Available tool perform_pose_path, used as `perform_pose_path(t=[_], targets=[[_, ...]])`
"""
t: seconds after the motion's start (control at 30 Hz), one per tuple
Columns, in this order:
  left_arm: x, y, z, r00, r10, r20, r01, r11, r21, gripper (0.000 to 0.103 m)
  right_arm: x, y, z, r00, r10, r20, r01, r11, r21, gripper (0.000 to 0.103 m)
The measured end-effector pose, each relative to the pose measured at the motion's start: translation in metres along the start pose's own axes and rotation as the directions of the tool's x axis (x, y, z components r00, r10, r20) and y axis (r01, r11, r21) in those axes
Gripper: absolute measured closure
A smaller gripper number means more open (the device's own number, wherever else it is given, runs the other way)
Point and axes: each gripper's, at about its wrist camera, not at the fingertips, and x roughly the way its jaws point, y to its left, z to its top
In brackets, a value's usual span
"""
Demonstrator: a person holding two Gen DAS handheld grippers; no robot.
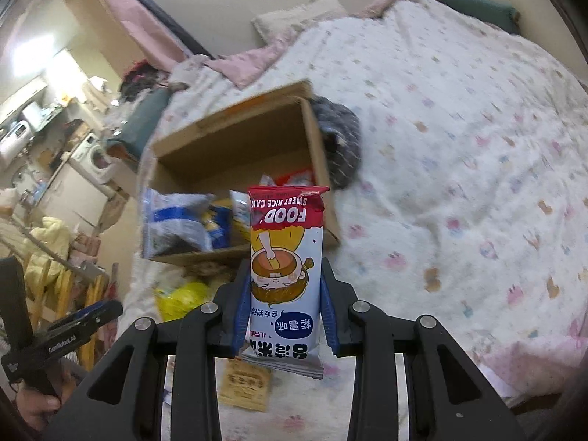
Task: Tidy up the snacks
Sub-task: 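Carry both held packets into the box and open both grippers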
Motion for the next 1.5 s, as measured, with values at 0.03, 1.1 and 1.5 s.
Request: perform_pose_path(t=[0.03,1.1,1.5], targets=[[-0.002,0.001,0.002,1.0,-0.001,0.007,0.001,1.0,-0.001,0.062,0.0,0.004,0.003,1.0,0.018,0.003,-0.018,1.0,-0.005,0.068],[0.066,-0.038,0.128,0.996,-0.038,0.087,0.029,0.994,0.107,0.062,0.096,-0.002,0.105,1.0,-0.013,0.006,0.013,0.998,-0.06,0.068],[0.111,-0.036,0.119,1.0,-0.01,-0.01,0.011,0.993,0.121,0.062,0.124,0.002,0.092,0.994,0.016,-0.106,-0.023,0.998,-0.062,0.068]])
